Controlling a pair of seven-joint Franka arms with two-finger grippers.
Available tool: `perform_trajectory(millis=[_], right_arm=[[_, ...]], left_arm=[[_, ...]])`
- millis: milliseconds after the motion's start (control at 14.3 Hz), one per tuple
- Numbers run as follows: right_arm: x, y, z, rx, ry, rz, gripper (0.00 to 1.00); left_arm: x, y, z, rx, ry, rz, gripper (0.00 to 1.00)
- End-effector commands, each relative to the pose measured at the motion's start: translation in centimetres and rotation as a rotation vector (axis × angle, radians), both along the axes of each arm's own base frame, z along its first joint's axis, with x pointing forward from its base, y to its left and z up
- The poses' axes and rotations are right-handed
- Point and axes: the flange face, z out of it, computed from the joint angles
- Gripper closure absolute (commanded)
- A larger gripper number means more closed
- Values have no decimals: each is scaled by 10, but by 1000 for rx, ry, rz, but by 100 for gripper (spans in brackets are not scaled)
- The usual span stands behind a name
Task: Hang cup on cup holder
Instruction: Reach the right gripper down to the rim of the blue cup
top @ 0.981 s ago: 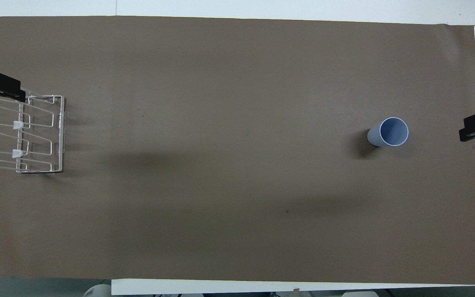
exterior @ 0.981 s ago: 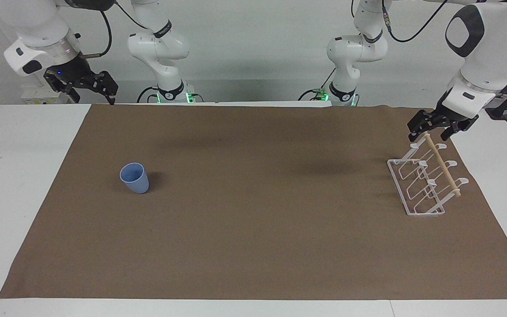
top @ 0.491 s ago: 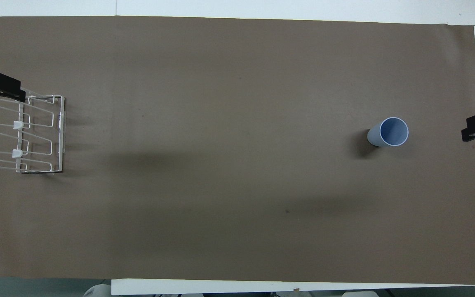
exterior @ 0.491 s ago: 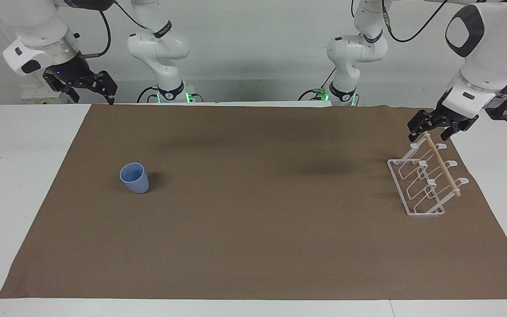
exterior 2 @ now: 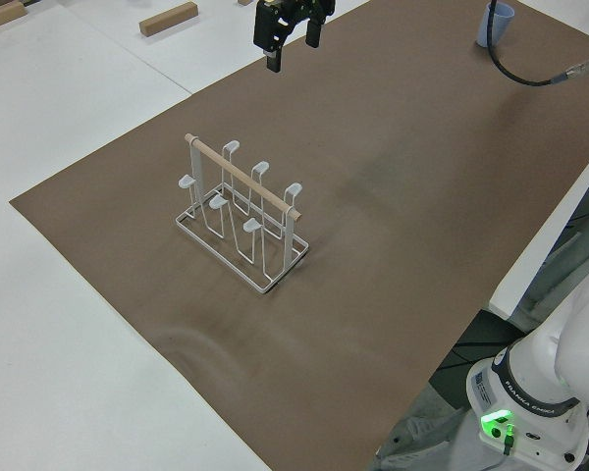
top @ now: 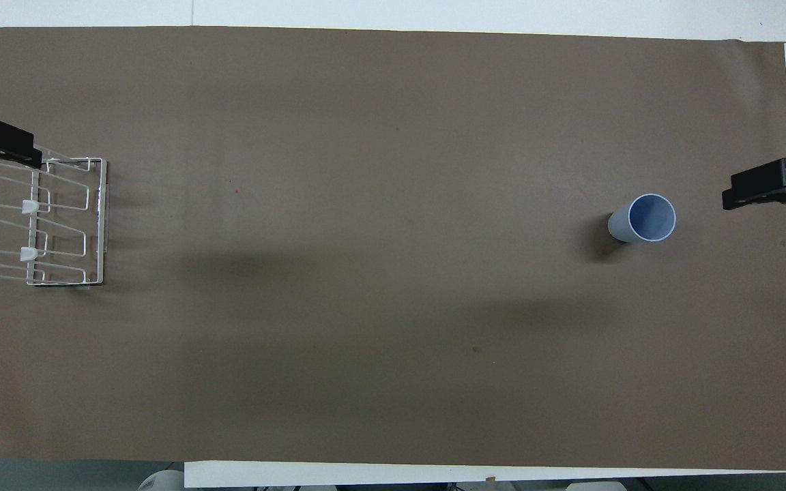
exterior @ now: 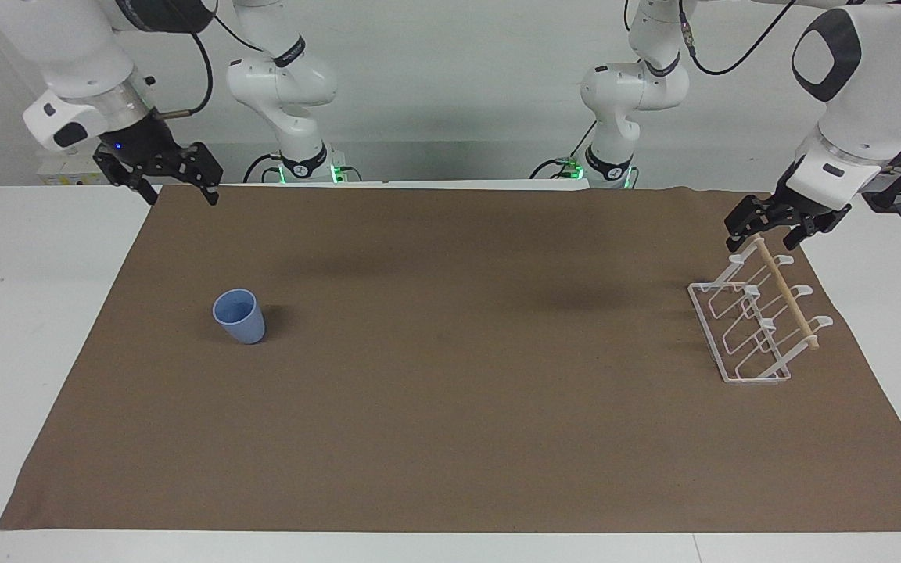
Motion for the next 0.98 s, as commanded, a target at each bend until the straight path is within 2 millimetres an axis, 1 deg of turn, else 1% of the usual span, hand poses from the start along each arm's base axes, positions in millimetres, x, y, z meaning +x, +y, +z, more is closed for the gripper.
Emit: perform_trajectory(millis=[0, 70, 140, 210, 421, 561, 771, 841, 911], right_arm=[[2, -3, -45, 12, -35, 97, 0], [9, -15, -60, 10, -39, 123, 0], [16, -31, -78, 9, -37, 142, 0], [20, -41, -96, 8, -36, 150, 0], [21, -51, -149, 2, -59, 186, 0], [18, -61, -179, -1, -61, 224, 2], [22, -63, -199, 4, -40, 221, 5], [20, -62, -209, 9, -23, 221, 7], [19, -63, -215, 6, -30, 220, 8]], left_arm=[[-9, 6, 2, 20, 4, 0, 0], [-9, 6, 2, 20, 4, 0, 0], [-9, 6, 1, 20, 6, 0, 0], [-9, 7, 2, 20, 4, 2, 0], [-9, 7, 2, 20, 3, 2, 0], [-8, 7, 1, 20, 4, 2, 0], [-9, 7, 2, 20, 4, 2, 0], [-9, 6, 2, 20, 4, 0, 0], [-9, 6, 1, 20, 7, 0, 0]])
